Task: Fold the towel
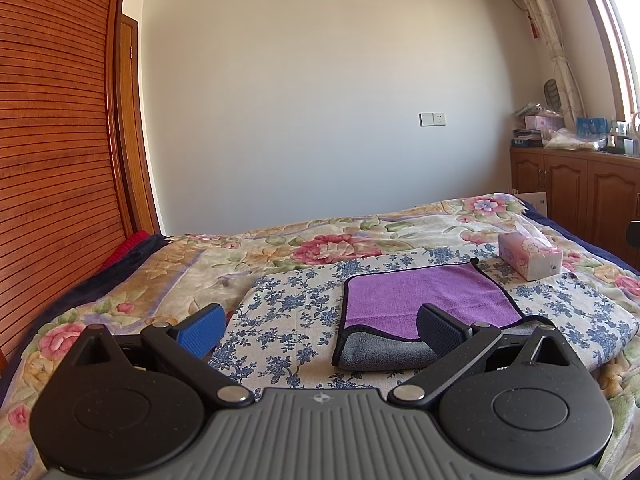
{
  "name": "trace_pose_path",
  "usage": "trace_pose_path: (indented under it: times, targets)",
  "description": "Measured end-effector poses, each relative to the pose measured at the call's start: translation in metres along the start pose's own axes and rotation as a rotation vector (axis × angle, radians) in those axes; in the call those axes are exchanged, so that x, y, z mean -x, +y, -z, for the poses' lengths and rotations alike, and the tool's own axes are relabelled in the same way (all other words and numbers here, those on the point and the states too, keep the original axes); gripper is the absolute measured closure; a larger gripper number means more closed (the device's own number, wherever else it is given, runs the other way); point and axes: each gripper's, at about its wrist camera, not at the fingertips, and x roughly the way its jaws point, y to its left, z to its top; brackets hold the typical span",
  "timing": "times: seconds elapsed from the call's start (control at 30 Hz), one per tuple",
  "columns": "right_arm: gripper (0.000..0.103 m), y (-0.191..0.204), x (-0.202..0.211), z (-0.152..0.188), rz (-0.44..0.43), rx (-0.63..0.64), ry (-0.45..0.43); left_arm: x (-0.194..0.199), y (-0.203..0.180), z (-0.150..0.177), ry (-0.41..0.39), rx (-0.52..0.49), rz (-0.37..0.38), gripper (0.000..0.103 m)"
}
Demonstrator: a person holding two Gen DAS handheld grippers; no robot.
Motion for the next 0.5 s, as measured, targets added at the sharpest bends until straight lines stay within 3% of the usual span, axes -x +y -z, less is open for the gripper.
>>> trace_pose_path:
  times: [0.5]
  targets:
    - [0.000, 0.0003, -0.0005, 0.0005, -0.001, 0.001, 0.000, 0.0006, 0.0024, -0.0013, 0.002, -0.002, -0.001, 0.000]
